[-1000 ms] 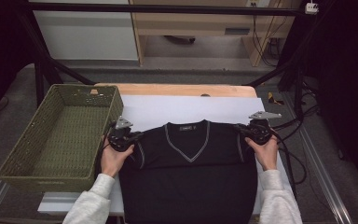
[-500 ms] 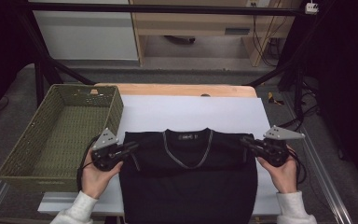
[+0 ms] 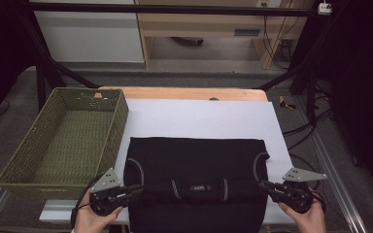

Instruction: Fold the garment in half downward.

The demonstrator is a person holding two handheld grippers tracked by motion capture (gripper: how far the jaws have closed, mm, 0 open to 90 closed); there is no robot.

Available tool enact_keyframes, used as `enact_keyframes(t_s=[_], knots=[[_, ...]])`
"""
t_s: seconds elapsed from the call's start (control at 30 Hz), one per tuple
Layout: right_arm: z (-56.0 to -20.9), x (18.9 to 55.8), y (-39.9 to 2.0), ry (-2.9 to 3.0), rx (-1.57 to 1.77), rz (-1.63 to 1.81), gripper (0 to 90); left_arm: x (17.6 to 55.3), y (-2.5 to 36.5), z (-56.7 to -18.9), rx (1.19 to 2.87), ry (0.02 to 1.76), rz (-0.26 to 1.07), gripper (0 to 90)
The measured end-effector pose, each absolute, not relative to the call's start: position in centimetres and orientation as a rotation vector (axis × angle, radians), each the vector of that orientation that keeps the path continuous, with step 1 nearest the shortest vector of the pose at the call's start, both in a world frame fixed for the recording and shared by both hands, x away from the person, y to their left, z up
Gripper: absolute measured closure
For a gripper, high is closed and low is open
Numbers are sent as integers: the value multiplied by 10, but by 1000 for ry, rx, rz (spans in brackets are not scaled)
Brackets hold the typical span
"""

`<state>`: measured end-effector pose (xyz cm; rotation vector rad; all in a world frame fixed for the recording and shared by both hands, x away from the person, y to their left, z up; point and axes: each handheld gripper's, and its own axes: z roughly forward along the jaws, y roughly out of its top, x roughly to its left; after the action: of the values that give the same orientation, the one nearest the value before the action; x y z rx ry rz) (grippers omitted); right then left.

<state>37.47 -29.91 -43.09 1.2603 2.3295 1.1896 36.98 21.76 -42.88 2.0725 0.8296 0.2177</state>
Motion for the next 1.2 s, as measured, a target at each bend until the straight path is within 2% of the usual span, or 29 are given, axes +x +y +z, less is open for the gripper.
enact_keyframes(t_s=[0.07,0.13,0.2,0.27,0.37,0.53,0.6,0.7,0.77,0.8,0.9,1.07,1.13,1.17,1.2], knots=[[-441,371,-300,2371,1292,1141,753,368,215,-433,2102,827,203,781],[-446,369,-300,2378,1289,1132,671,370,212,-436,2114,828,200,760],[-444,371,-300,2340,1287,1149,587,375,209,-437,2093,841,194,709],[-440,374,-297,2318,1278,1162,504,380,205,-436,2073,854,206,592],[-436,382,-287,2313,1242,1197,475,389,199,-437,2066,853,188,537],[-448,398,-264,2394,1212,1181,477,393,176,-454,2122,821,78,538],[-454,403,-258,2434,1209,1143,511,389,166,-461,2152,786,42,567],[-461,405,-252,2502,1204,1126,676,379,155,-468,2192,765,0,648],[-462,403,-251,2546,1181,1124,853,373,152,-472,2213,746,-13,745],[-461,401,-251,2561,1176,1139,881,371,151,-473,2215,742,1,792],[-455,394,-256,2584,1175,1164,889,368,152,-467,2234,727,18,854],[-443,373,-268,2561,1167,1273,871,351,160,-453,2228,623,75,856],[-441,363,-273,2543,1176,1294,769,347,163,-452,2234,581,57,859],[-441,362,-274,2531,1180,1289,704,346,165,-452,2216,574,57,807],[-441,361,-275,2510,1178,1278,633,347,166,-451,2212,584,88,696]])
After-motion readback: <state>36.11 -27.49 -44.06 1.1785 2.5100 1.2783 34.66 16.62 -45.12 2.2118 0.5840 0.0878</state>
